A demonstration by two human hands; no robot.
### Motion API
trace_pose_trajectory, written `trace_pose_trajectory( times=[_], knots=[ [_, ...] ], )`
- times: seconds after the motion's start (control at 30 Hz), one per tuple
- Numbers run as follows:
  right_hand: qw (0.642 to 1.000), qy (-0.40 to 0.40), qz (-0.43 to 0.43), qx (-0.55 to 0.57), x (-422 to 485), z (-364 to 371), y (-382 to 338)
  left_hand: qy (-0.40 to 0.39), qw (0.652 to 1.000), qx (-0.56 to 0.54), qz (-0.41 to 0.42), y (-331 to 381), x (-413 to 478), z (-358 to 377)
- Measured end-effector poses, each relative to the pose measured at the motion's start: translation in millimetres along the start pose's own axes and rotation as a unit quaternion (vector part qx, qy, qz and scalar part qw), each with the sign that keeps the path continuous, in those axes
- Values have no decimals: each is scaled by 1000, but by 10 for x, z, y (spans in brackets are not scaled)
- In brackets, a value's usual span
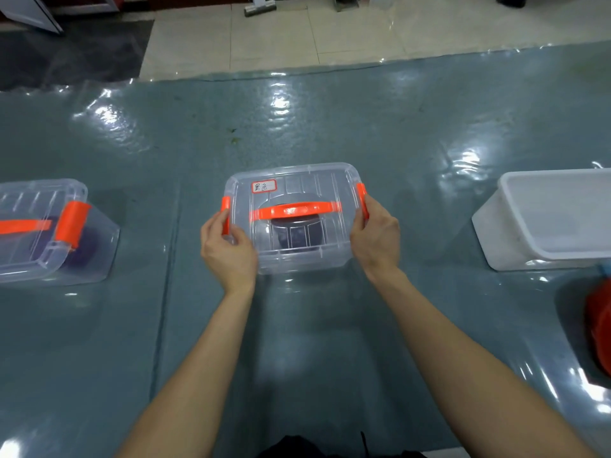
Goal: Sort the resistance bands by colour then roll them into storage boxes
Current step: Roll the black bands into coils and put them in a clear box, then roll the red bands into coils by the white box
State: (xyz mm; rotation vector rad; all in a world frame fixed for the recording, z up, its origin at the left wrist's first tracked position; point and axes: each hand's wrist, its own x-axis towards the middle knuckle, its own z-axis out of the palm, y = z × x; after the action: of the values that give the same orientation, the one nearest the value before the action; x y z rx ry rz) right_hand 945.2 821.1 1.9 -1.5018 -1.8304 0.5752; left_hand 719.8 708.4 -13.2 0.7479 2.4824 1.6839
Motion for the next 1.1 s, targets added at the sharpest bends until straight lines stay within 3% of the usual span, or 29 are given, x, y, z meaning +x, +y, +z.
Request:
trace_pose_trajectory(
  times=[0.3,0.47,0.53,0.63,0.73,0.9,1.0,1.1],
  knots=[
    [999,-18,-1,-34,4,36,-14,-23,999,43,17,0,53,1],
    [982,-146,-38,-114,-58,-200,35,-147,970,184,57,59,-45,-224],
    [977,-158,-76,-124,-192,-385,234,-155,959,221,80,70,-236,-366],
    [964,-130,-155,-172,-483,-761,737,-127,915,313,219,135,-756,-470],
    [945,-152,-163,-238,-678,-1240,1351,-177,864,352,314,355,-1380,-255],
    [940,-137,-189,-249,-751,-2226,2302,-275,788,398,382,875,-2591,608],
    [939,-139,-175,-263,-811,-2906,2778,-326,764,394,393,1126,-3411,1085],
    [957,-79,-149,-234,-858,-3529,3205,-366,748,390,394,1380,-4058,1460]
  ],
)
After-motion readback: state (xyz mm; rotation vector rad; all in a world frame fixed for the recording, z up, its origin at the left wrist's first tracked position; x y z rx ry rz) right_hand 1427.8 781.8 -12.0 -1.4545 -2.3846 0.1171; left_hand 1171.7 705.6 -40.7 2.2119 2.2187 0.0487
